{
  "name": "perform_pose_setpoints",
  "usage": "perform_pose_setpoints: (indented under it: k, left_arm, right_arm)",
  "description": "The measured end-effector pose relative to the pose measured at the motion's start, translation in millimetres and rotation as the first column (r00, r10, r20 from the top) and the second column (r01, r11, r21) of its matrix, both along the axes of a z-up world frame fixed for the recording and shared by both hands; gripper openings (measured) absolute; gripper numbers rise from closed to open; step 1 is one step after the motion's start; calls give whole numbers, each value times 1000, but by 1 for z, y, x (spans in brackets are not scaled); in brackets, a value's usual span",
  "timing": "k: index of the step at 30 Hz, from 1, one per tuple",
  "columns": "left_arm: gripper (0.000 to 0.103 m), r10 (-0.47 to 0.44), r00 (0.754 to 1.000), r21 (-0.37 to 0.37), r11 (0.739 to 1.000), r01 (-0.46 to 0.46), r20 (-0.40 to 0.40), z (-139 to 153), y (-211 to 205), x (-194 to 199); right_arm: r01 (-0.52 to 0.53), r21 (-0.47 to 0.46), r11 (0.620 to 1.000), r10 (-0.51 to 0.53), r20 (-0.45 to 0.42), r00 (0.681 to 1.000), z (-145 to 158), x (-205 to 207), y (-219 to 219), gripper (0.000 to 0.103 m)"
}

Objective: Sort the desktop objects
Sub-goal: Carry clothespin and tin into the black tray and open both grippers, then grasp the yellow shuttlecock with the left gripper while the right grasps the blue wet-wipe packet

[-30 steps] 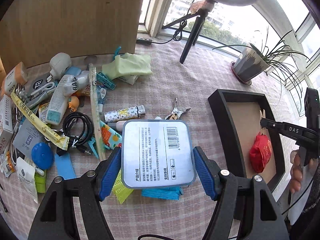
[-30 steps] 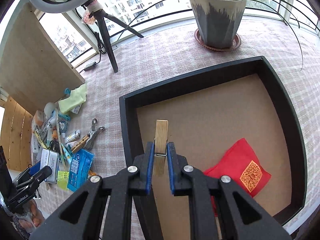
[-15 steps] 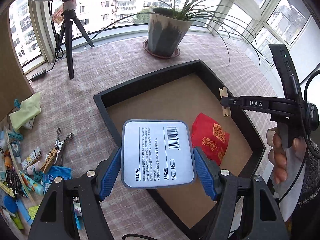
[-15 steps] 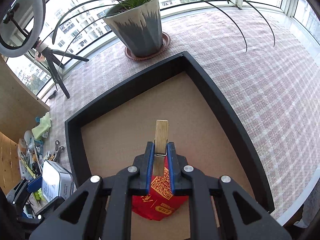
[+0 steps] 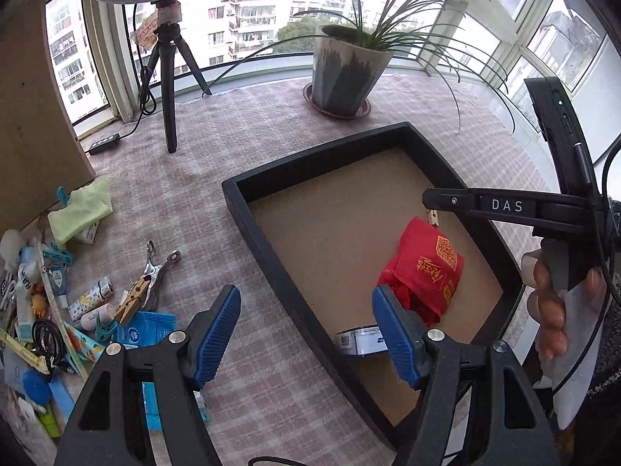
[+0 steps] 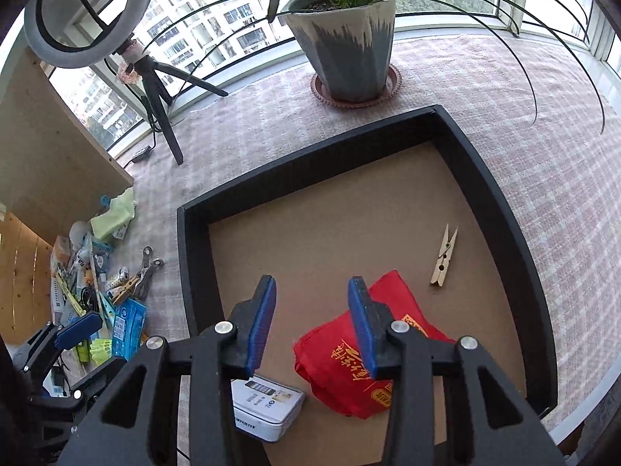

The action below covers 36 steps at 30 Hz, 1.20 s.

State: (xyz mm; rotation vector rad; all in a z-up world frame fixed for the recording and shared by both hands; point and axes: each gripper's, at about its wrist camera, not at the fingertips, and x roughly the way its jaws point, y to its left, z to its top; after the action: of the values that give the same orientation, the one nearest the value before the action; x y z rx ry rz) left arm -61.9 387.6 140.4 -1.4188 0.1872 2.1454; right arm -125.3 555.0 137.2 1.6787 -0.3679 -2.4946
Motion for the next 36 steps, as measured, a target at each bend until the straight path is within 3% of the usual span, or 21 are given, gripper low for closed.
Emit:
perform_pose_setpoints:
  k: [4, 8, 12, 16, 22, 36]
  left_arm:
    - [68, 74, 997, -14, 997, -74, -1, -2, -49, -10]
    - [67, 174, 985, -48, 984, -173, 10, -11, -107, -18]
    - [66, 271, 962, -55, 962, -268, 45, -24, -162, -18]
    - [65, 332, 940, -65, 943, -327, 84, -41, -203, -8]
    - [61, 364, 919, -61, 931, -359, 153, -66, -223, 8]
    - [46, 374, 903, -51, 927, -372, 209, -94, -220, 5]
  right_arm:
    - [-102, 11, 995, 102, -30, 994, 2, 0, -39, 48]
    - [-212, -10, 977, 211, -27, 977, 4, 3, -78, 48]
    - [-267, -102, 958, 269, 13, 963, -7, 4, -113, 48]
    - [-315, -120, 942, 322, 45, 946, -23, 6, -152, 48]
    - [-355, -172, 919, 378, 128, 917, -57, -1, -197, 48]
    - [-310, -317, 896, 384, 207, 900, -99, -14, -234, 47]
